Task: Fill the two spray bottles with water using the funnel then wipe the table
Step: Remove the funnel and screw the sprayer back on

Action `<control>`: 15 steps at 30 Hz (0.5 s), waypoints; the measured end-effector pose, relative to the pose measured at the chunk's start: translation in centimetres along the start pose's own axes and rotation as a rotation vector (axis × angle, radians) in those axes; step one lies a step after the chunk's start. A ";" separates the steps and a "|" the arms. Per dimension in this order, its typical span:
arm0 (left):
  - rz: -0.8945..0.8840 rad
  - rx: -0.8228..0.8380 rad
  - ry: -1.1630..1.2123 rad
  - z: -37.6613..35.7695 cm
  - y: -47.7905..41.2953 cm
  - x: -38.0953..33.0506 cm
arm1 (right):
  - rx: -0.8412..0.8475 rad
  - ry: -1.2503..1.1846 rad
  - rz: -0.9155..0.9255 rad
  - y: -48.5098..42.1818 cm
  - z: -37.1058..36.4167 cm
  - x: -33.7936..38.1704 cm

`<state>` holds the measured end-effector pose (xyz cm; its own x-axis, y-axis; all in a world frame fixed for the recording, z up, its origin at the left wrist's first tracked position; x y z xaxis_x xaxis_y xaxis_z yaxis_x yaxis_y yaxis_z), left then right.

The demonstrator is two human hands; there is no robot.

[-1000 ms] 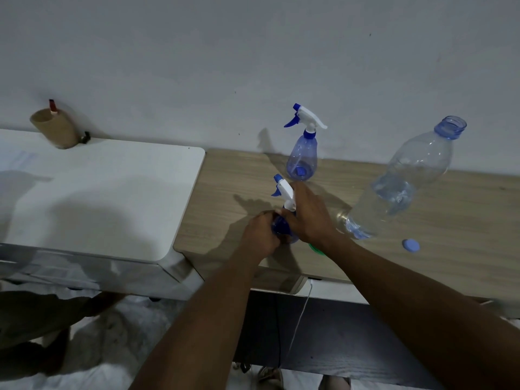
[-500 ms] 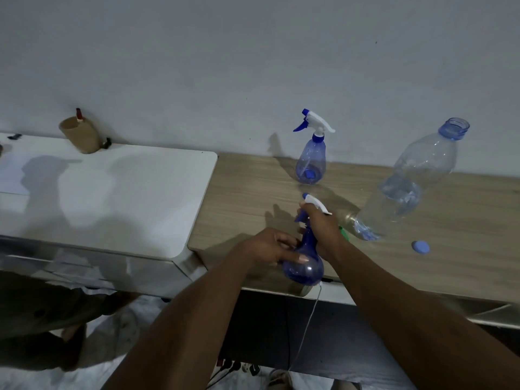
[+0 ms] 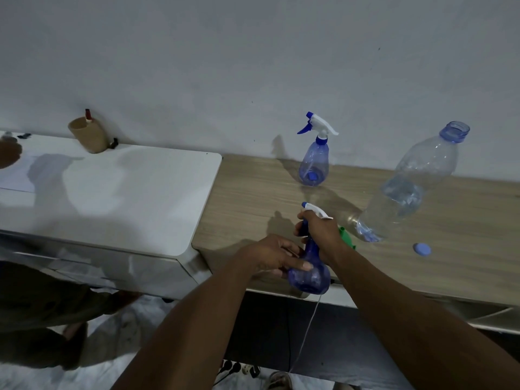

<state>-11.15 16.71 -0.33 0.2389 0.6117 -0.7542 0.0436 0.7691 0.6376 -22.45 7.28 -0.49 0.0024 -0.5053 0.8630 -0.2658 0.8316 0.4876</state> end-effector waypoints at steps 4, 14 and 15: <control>0.005 0.007 0.002 -0.1 0.1 -0.1 | 0.001 0.012 0.001 0.1 0.1 0.0; 0.053 0.018 0.054 -0.7 0.9 0.2 | -0.009 0.034 0.014 0.7 0.1 -0.4; 0.056 0.010 0.056 -0.9 1.0 0.2 | -0.004 0.028 0.016 0.8 0.1 -0.4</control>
<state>-11.95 17.76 0.02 0.1867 0.6630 -0.7249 0.0414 0.7320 0.6801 -22.81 8.17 -0.47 0.0248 -0.4856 0.8738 -0.2622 0.8403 0.4744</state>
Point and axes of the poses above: each hand's wrist, its own y-axis away from the middle knuckle, its own z-axis out of the back of the hand, x = y × z, the point moved 1 cm from there along -y, towards the middle knuckle, and after that the axes turned 7 degrees about -y, right-handed, at the moved point
